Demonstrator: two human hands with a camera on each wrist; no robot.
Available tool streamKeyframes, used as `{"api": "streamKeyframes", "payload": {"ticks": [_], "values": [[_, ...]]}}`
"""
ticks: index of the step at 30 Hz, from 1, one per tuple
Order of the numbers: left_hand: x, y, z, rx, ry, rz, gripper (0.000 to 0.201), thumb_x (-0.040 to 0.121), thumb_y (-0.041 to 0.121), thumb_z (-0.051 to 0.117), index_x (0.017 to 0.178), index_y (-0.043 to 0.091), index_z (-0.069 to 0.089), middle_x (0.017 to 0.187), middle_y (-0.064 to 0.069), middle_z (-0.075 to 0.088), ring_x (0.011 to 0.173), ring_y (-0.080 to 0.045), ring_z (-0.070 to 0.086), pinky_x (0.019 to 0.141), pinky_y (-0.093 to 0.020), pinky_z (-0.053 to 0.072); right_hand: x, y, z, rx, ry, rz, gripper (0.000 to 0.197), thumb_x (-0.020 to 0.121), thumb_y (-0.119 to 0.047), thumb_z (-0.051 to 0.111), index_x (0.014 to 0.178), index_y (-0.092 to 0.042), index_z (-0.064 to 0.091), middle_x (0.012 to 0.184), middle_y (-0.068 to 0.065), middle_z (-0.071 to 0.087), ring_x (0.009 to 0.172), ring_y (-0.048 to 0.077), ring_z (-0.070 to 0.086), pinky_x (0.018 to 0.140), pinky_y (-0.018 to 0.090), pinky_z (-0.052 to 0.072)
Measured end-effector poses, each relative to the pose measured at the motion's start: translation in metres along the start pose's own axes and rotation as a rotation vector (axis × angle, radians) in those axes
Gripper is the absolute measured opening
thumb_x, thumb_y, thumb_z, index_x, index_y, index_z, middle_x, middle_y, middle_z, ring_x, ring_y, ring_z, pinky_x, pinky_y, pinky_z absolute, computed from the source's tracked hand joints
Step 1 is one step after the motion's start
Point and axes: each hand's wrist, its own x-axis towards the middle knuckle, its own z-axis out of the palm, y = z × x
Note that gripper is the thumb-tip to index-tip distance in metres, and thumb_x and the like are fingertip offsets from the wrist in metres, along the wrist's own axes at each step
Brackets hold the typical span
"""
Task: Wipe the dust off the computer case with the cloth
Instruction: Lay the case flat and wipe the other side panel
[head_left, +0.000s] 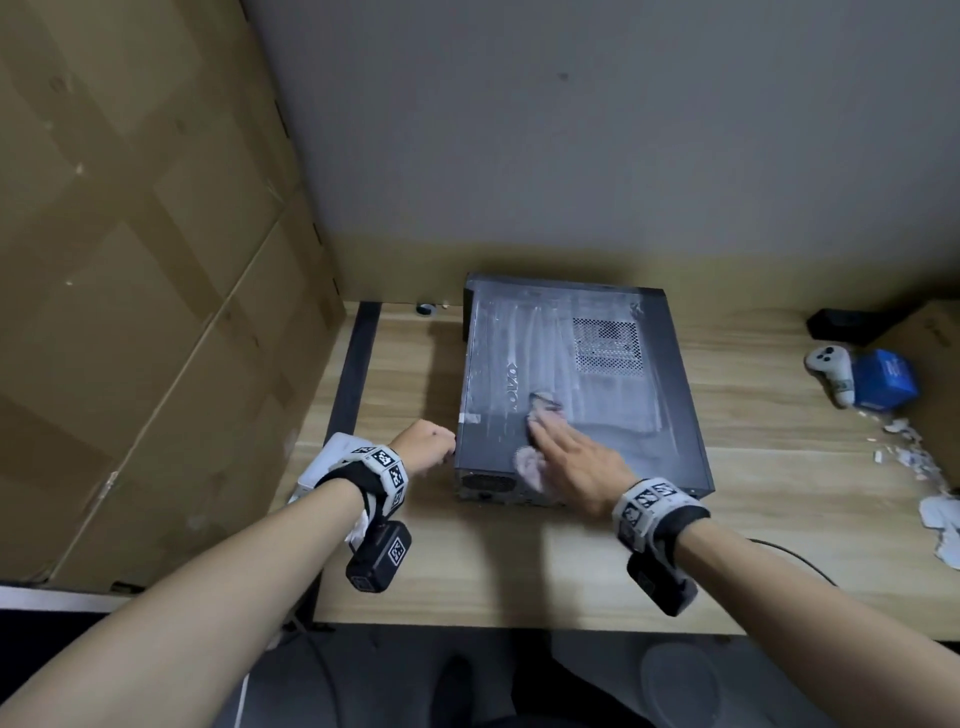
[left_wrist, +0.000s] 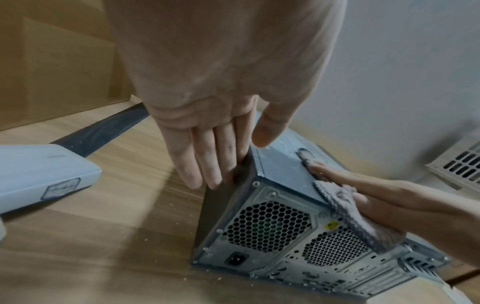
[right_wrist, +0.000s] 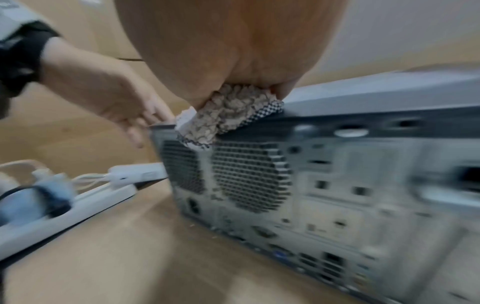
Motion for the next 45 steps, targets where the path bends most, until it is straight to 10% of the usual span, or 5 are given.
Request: {"api": "streamKeyframes", "payload": {"ticks": [10,13,23,38,45], "values": [[0.030,0.026,0.013,-0.123,0.114,-0.028,0.027,0.083,0.023,0.060,0.064,0.016,0.041,0.062,-0.006,0.039,0.055,-0.019,0.036,0.057,-0.027,0.029,-0.029,0.077,-0.016,0.156,-0.009,0.449,0.068,0.104,-0.043,0.016,0.156,-0.001,0.003,0.164,0.018,-0.009,0.152,0.025,-0.008,0.121,0.030,-0.005],[0.033,0.024,0.010,-0.263,0.071,-0.082,0.015,0.081,0.022,0.060,0.071,0.015,0.051,0.073,-0.008,0.047,0.068,-0.022,0.047,0.066,-0.030,0.044,-0.008,0.031,-0.012,0.211,0.102,0.328,0.057,0.103,-0.037,0.023,0.146,0.002,0.025,0.161,0.025,0.010,0.151,0.032,0.008,0.122,0.034,0.005],[0.034,0.018,0.005,-0.494,0.130,-0.237,0.020,0.094,0.028,0.055,0.108,0.016,0.063,0.100,-0.002,0.063,0.102,-0.024,0.059,0.082,-0.037,0.050,0.068,-0.046,-0.001,0.004,0.001,0.043,0.087,0.086,-0.046,-0.005,0.153,0.005,0.014,0.162,0.024,0.008,0.152,0.034,0.006,0.124,0.042,0.008],[0.044,0.060,0.020,-0.119,0.187,-0.174,0.030,0.081,0.021,0.053,0.097,-0.001,0.063,0.082,-0.012,0.065,0.080,-0.029,0.060,0.068,-0.031,0.038,-0.062,0.106,0.001,0.023,0.053,0.506,0.073,0.101,-0.047,0.009,0.156,0.001,0.005,0.164,0.021,-0.005,0.153,0.029,-0.003,0.121,0.030,-0.004],[0.042,0.038,0.012,-0.321,0.174,-0.217,0.018,0.074,0.028,0.054,0.074,0.011,0.057,0.072,-0.016,0.055,0.069,-0.028,0.056,0.068,-0.034,0.049,-0.026,0.070,-0.005,0.023,-0.034,0.198,0.082,0.087,-0.042,0.000,0.154,0.004,0.004,0.162,0.025,-0.006,0.152,0.035,-0.007,0.122,0.036,-0.007]]}}
